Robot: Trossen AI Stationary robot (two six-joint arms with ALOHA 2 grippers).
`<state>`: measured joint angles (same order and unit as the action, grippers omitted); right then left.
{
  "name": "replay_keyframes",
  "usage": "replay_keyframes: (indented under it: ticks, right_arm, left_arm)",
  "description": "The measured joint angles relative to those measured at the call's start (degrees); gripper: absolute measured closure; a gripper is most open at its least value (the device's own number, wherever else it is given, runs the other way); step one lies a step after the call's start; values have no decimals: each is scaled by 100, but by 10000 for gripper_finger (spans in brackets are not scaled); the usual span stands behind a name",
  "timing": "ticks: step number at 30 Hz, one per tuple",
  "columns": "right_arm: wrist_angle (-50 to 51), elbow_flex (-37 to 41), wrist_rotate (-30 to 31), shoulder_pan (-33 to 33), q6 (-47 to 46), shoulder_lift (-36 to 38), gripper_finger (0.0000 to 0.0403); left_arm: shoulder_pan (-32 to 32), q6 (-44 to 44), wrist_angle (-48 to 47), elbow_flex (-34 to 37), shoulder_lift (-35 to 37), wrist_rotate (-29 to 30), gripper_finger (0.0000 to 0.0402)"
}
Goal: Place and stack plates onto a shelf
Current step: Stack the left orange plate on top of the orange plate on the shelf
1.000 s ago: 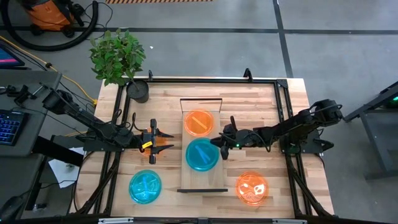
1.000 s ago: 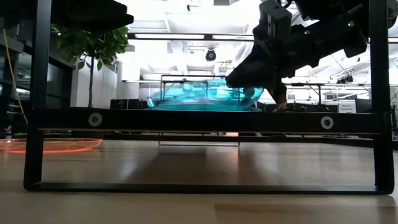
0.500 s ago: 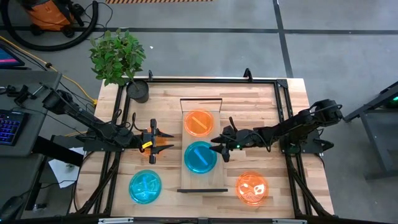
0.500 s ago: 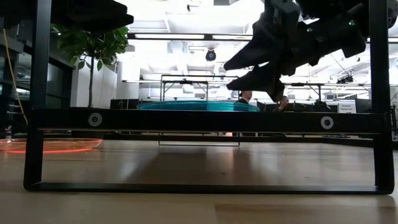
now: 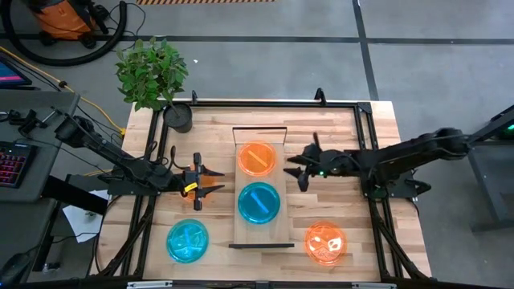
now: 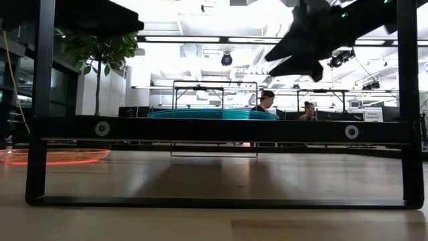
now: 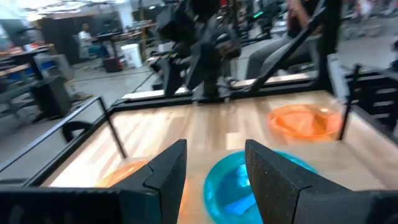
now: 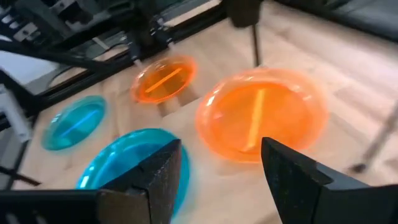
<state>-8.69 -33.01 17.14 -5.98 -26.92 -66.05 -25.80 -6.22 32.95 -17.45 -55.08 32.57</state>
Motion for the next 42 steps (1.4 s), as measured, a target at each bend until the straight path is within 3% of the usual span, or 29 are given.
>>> replay_keyframes:
  ticks: [9, 20, 28, 35, 42]
  right_arm:
    - [1070, 0, 901, -4, 25, 628, 198]
    - [1386, 0, 991, 0, -11, 626, 198]
    - [1386, 0, 1437, 0, -15, 626, 198]
    - [1613, 0, 1831, 0, -60, 657, 198]
    - [2813, 2, 2311, 0, -758, 883, 198]
  left_arm:
    - [2, 2, -155, 2, -1, 287, 247]
    - [2, 37, -299, 0, 1, 176, 247]
    - [565, 1253, -1286, -1, 2, -1486, 247]
    - [1108, 1862, -1728, -39, -1, -2492, 247]
    - [1659, 2297, -3978, -1058, -91, -2806, 247]
